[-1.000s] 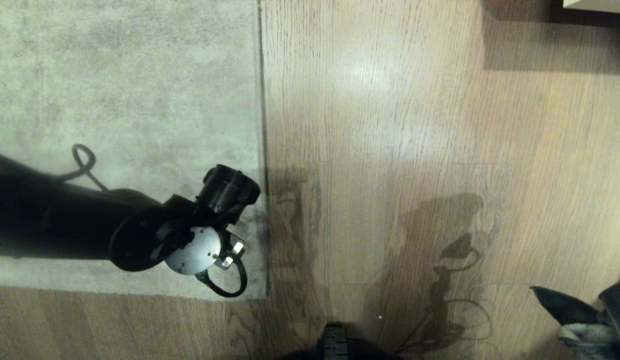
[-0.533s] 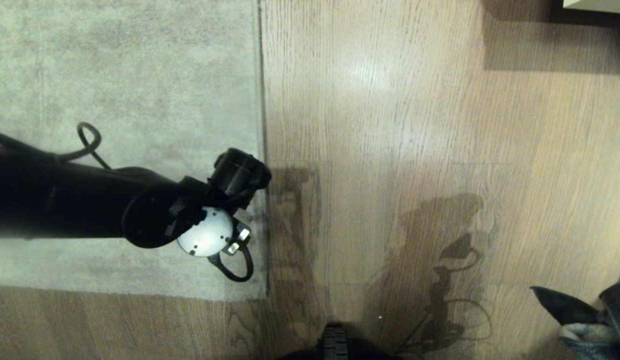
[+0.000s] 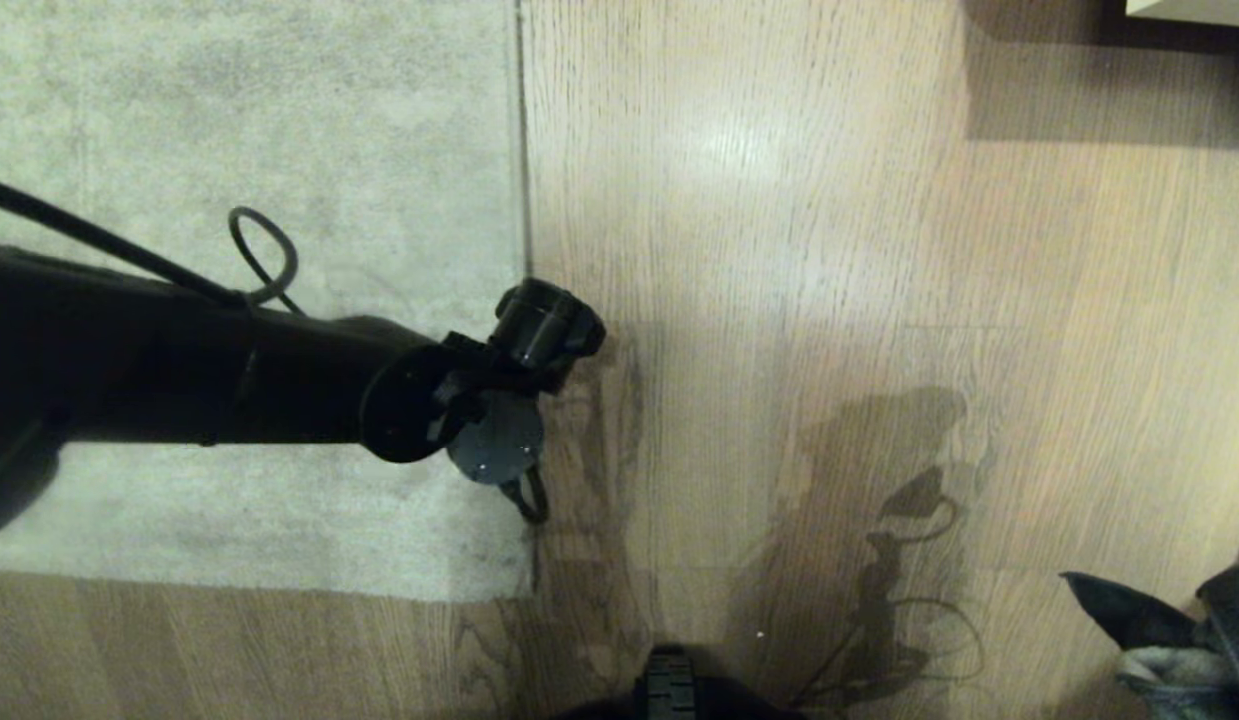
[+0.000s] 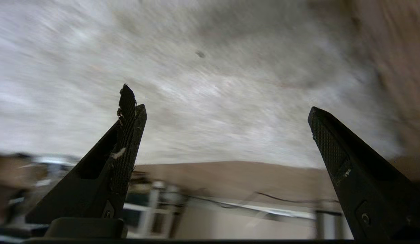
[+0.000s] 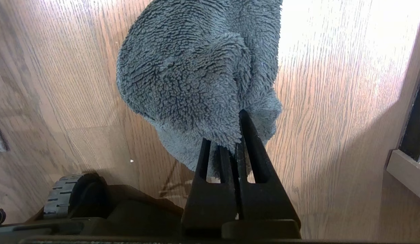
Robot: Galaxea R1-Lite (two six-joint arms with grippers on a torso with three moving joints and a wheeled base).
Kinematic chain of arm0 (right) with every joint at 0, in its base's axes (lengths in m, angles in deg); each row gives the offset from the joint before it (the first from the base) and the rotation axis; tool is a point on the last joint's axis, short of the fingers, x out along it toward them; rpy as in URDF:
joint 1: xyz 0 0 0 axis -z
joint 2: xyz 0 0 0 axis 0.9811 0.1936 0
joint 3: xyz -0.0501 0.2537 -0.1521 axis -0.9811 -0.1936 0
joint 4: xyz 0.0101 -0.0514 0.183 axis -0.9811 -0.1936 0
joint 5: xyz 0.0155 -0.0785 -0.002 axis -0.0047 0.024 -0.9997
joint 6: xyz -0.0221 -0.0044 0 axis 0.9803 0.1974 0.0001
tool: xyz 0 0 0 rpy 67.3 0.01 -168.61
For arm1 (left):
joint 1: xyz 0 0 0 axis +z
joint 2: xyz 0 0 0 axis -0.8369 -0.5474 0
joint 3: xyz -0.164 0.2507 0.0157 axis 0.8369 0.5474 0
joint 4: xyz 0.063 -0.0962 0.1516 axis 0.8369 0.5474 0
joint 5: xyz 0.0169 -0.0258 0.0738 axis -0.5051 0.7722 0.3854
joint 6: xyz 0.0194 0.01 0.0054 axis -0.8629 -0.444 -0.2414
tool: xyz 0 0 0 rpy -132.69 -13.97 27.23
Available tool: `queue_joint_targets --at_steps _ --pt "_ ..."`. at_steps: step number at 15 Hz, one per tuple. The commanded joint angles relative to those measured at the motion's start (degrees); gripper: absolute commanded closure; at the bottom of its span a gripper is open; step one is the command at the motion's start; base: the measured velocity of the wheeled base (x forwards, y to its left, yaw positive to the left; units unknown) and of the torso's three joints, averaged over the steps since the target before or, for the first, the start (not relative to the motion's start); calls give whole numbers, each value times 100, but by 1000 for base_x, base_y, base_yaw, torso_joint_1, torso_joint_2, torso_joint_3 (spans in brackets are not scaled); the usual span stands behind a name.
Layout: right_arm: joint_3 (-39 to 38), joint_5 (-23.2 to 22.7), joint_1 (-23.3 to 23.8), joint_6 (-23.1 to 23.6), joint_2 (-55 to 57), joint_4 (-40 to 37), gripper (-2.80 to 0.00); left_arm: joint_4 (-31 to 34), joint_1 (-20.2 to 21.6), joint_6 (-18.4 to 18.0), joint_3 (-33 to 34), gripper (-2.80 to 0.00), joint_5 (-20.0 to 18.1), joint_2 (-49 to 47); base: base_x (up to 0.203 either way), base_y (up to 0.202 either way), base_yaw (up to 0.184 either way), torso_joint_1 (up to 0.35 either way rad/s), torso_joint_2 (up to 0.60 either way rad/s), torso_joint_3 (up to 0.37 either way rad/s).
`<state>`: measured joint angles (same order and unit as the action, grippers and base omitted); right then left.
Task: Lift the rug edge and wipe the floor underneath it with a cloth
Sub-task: Lift up the carpet
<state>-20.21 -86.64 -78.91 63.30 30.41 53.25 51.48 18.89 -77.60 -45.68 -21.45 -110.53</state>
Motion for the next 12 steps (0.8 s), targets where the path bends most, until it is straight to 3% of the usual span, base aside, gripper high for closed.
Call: queue_joint_targets --at_steps 1,9,10,12 --pt "0 3 -1 -5 5 5 0 2 -98 -96 -247 -280 158 -302 0 0 0 0 0 0" --pt "0 3 -1 -5 5 5 0 -7 -339 -135 -633 -280 172 -751 0 0 0 0 0 0" --pt "0 3 -3 -5 6 5 0 -7 -339 -201 -642 -280 172 -791 0 0 0 0 0 0" --pt "0 3 -1 -5 5 5 0 -33 -322 -675 -672 -280 172 -788 0 0 0 0 0 0"
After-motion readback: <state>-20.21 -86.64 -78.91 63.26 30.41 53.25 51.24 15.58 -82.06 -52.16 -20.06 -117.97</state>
